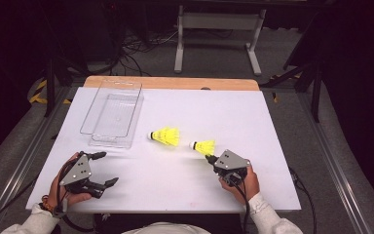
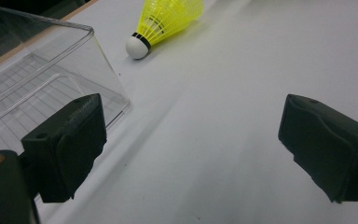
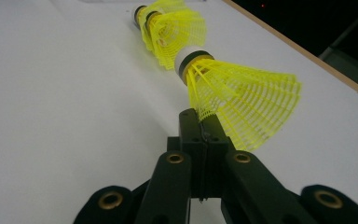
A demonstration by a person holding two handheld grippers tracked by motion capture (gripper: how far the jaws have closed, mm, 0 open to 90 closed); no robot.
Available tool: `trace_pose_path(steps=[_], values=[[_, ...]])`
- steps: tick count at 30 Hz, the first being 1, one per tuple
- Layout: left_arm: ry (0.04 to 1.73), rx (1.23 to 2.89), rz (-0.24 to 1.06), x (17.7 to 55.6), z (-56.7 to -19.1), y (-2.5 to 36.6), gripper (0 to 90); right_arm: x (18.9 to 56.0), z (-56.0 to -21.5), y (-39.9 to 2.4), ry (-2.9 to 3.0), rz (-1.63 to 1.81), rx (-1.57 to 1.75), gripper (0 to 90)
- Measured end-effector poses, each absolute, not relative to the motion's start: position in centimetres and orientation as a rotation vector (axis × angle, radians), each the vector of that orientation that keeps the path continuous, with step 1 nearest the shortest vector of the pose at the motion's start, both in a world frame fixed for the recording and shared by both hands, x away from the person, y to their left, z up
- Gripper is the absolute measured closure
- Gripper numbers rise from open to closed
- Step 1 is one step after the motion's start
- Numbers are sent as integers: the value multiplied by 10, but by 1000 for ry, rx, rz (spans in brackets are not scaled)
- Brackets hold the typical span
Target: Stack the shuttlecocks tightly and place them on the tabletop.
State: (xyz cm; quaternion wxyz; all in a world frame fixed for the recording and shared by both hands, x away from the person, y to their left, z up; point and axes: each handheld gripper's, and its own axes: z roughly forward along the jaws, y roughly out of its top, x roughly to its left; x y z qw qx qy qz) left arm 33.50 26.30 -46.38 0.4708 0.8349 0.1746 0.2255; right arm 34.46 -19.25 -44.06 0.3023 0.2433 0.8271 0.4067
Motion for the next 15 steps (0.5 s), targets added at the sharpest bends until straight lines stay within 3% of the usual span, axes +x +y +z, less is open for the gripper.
trace_pose_path(steps=[15], values=[[427,2044,562,335,-464,263,86,342,-431,-199,2134,1120,653,900]])
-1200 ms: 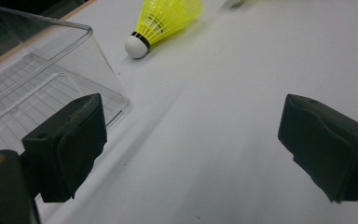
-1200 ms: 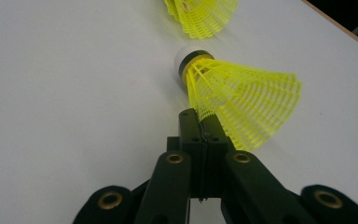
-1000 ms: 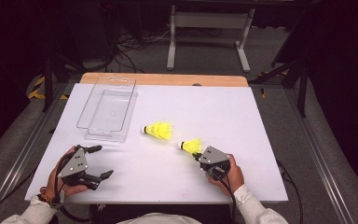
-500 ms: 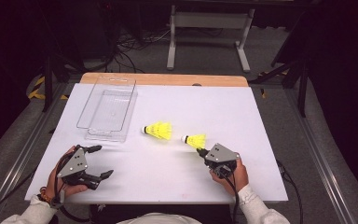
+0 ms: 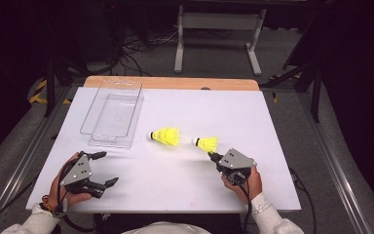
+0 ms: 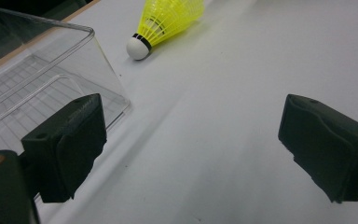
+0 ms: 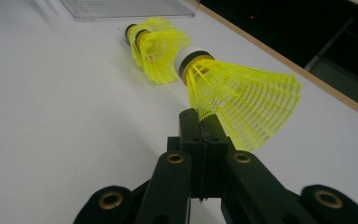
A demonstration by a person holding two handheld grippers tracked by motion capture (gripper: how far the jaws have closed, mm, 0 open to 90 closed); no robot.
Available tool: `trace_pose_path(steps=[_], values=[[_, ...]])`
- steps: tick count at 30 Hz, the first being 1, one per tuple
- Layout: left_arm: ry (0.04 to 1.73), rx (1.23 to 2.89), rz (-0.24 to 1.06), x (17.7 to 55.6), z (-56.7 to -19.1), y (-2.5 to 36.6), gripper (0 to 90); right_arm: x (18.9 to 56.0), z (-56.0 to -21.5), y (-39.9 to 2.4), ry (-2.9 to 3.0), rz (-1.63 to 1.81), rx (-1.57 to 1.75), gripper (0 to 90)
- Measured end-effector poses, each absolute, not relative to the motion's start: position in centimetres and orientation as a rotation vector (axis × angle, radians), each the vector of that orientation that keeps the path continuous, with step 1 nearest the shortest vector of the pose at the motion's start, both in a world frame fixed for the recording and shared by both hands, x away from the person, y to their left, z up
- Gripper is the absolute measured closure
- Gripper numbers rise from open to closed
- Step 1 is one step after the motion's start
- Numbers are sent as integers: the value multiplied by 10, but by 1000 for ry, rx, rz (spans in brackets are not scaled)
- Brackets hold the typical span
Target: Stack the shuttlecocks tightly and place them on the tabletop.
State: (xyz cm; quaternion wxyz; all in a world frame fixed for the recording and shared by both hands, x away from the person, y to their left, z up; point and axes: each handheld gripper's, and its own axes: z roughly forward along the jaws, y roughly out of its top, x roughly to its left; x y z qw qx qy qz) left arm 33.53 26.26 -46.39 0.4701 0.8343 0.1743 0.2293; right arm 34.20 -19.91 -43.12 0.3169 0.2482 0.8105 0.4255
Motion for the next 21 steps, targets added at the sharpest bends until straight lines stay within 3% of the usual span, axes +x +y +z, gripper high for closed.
trace_pose_path(steps=[21], values=[[430,2047,562,336,-465,262,86,356,-431,-203,2119,1118,668,900]])
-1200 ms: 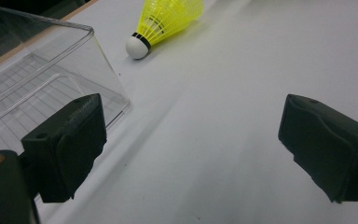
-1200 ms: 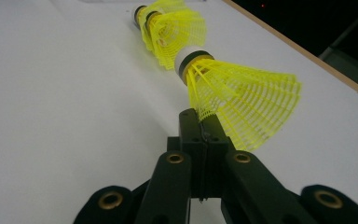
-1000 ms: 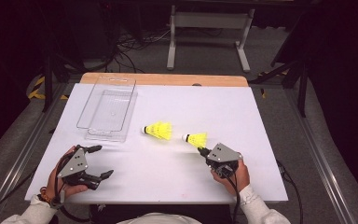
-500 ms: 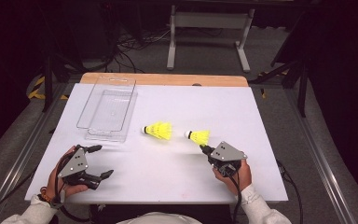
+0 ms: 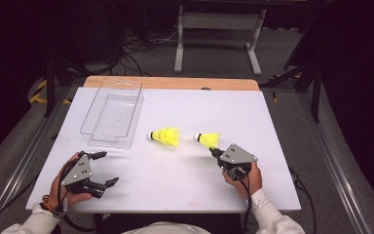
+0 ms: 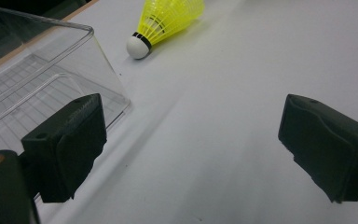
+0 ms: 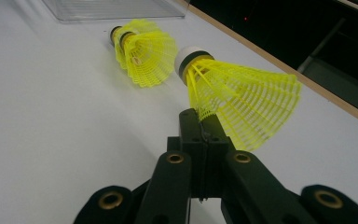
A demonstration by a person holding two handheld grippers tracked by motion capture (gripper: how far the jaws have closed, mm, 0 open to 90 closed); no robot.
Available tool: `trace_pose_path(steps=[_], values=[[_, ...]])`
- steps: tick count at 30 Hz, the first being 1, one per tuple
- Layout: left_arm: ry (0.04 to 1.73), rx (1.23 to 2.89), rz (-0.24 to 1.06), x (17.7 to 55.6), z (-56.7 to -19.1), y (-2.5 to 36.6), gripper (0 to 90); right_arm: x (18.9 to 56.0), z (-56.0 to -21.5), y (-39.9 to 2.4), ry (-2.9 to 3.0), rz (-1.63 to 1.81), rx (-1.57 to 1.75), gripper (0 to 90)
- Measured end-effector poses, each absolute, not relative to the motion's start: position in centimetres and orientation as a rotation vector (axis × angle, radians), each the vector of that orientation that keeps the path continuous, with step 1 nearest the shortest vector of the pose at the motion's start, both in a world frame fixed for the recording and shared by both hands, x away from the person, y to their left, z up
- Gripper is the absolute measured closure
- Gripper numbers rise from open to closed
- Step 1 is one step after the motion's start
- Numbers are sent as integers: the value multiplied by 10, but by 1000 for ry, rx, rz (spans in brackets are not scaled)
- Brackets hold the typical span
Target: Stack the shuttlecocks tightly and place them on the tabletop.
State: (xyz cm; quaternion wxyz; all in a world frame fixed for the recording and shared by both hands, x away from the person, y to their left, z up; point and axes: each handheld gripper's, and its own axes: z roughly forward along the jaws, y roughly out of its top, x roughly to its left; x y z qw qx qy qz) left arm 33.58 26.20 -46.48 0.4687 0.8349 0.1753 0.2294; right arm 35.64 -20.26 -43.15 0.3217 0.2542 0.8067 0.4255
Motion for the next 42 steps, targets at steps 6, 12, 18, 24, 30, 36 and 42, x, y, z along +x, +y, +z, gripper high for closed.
trace_pose_path(steps=[6,12,18,24,30,36,42], values=[[427,2049,561,336,-465,262,86,370,-435,-198,2139,1117,676,900],[428,2054,557,336,-466,262,86,381,-441,-188,2184,1119,666,900],[426,2053,557,336,-465,262,86,387,-445,-173,2230,1108,628,900],[428,2051,557,336,-465,262,86,394,-448,-161,2259,1105,613,900],[426,2051,557,336,-465,263,86,402,-452,-148,2290,1099,589,900],[424,2049,557,336,-465,263,86,407,-453,-138,2307,1090,561,900],[424,2048,556,336,-465,263,86,410,-453,-131,2316,1097,546,900]])
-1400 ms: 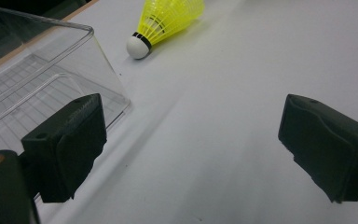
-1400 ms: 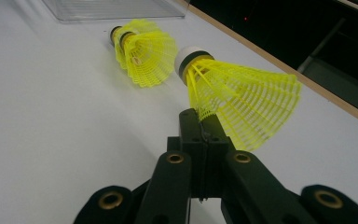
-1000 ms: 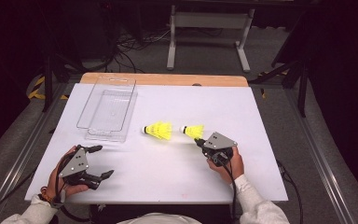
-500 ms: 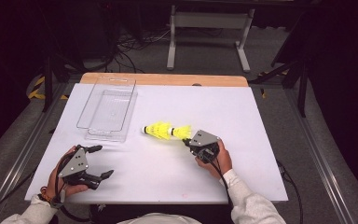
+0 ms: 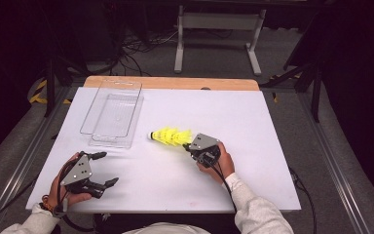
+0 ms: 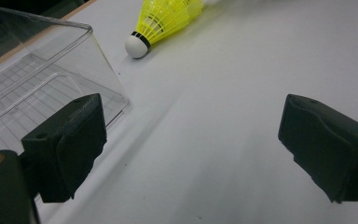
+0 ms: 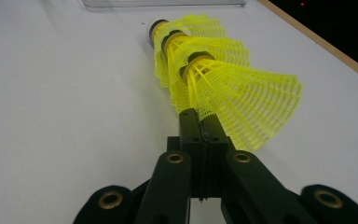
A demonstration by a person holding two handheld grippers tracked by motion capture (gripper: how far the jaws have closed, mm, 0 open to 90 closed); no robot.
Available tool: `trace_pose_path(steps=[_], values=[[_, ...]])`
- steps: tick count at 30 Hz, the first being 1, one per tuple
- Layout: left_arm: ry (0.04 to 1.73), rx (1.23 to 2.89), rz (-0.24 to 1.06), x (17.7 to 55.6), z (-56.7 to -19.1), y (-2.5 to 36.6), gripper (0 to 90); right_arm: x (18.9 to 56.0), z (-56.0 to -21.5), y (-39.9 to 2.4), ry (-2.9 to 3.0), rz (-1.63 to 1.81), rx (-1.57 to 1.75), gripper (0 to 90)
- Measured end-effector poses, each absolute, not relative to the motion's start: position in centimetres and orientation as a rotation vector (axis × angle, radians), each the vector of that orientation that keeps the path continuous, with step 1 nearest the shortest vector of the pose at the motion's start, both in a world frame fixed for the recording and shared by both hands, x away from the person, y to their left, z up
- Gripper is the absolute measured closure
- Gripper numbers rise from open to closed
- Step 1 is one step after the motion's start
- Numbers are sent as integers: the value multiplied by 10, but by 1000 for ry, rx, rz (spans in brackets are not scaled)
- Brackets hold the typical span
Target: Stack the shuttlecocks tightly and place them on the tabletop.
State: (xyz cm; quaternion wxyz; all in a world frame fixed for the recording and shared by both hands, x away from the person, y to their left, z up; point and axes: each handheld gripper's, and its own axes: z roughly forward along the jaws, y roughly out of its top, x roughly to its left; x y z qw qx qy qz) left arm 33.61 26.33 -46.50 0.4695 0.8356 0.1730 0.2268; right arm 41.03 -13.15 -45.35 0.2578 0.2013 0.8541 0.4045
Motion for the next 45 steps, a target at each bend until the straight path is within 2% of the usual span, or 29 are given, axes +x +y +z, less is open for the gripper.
trace_pose_path(steps=[25,35,36,41,45], values=[[423,2049,557,336,-465,264,86,418,-458,-105,2366,1049,519,879],[422,2050,558,336,-465,264,86,419,-460,-104,2365,1046,533,804],[422,2050,558,336,-465,264,86,419,-460,-104,2365,1045,535,764],[424,2045,556,336,-465,264,86,419,-460,-105,2367,1049,547,709],[421,2045,559,336,-464,264,86,417,-458,-107,2375,1058,554,610]])
